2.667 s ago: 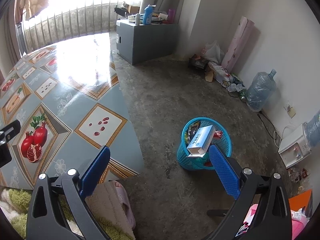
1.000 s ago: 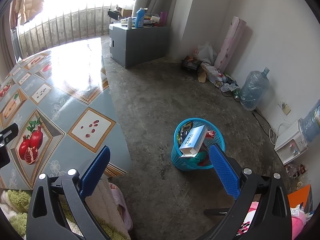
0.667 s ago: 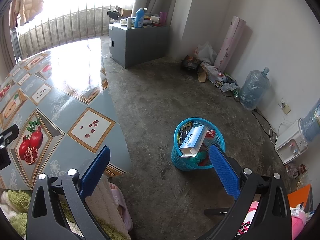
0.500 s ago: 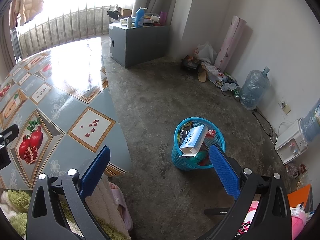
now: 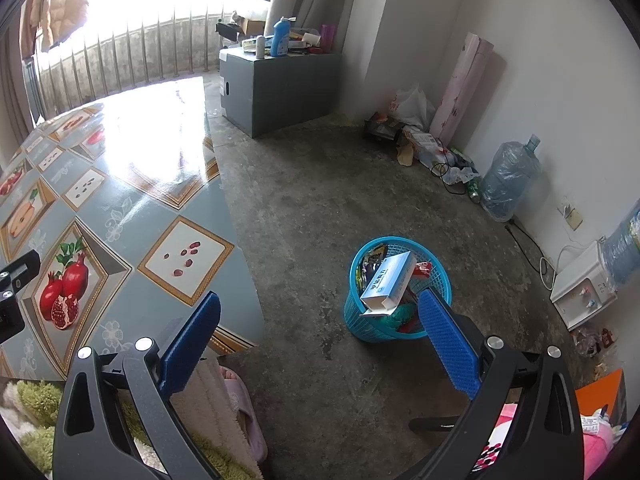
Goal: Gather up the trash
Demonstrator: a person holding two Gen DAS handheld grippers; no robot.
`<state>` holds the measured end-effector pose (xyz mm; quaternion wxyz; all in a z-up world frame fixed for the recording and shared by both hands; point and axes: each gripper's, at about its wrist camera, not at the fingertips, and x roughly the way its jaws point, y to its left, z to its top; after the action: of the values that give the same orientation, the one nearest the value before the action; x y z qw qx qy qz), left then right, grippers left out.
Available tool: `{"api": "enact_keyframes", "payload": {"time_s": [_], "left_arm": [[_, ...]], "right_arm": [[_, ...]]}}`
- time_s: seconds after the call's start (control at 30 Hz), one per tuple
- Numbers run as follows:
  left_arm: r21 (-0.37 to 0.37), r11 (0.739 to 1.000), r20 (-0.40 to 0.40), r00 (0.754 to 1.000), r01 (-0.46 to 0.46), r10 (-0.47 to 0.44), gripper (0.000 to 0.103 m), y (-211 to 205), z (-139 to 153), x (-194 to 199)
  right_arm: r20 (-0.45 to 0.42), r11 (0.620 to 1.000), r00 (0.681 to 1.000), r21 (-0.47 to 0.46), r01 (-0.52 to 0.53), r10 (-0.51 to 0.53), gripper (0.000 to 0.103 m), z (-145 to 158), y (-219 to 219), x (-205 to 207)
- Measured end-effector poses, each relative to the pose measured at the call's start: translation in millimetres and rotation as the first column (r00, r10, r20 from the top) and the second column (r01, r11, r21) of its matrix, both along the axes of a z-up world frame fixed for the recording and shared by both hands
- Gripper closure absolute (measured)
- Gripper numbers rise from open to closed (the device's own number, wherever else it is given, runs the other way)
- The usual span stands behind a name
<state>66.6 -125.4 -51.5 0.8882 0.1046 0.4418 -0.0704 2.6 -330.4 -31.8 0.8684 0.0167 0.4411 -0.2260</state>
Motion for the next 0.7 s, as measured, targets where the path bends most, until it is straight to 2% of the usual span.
{"api": "enact_keyframes", "payload": {"time_s": [0.7], "left_arm": [[0.001,1.0,0.001,1.0,0.001,-0.001,0.009,-0.2,-0.5,0.0]], "right_arm": [[0.003,1.0,1.0,0.01,-0.006,0.006,0.007,-0.2,-1.5,2.4]]}}
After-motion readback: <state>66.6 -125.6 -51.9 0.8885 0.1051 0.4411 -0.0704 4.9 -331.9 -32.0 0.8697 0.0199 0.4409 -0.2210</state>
